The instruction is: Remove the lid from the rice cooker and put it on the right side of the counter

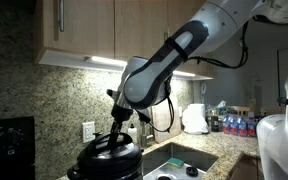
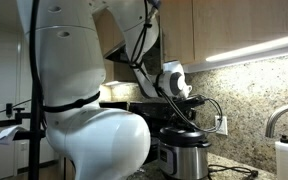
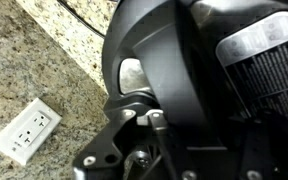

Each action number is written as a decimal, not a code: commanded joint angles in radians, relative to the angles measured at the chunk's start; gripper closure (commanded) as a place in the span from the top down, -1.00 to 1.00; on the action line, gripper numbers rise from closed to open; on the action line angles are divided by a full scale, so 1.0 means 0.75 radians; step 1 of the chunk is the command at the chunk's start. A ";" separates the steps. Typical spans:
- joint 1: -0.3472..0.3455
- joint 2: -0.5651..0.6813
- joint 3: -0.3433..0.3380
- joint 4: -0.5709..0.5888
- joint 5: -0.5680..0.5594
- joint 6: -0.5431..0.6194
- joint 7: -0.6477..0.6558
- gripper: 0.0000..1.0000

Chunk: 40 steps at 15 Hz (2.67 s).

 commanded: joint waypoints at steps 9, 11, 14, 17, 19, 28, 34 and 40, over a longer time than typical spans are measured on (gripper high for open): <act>-0.048 0.127 0.015 0.299 0.008 -0.467 -0.817 -0.94; -0.065 0.130 0.028 0.315 -0.011 -0.497 -0.948 -0.94; -0.076 0.119 0.051 0.304 -0.035 -0.476 -1.106 -0.93; -0.085 0.105 0.066 0.278 -0.045 -0.439 -1.264 -0.94; -0.083 0.100 0.059 0.262 -0.024 -0.424 -1.385 -0.95; -0.082 0.099 0.020 0.264 0.042 -0.452 -1.939 -0.94; -0.087 0.098 0.032 0.258 0.062 -0.430 -2.133 -0.95; -0.067 0.103 0.022 0.250 0.180 -0.385 -2.423 -0.95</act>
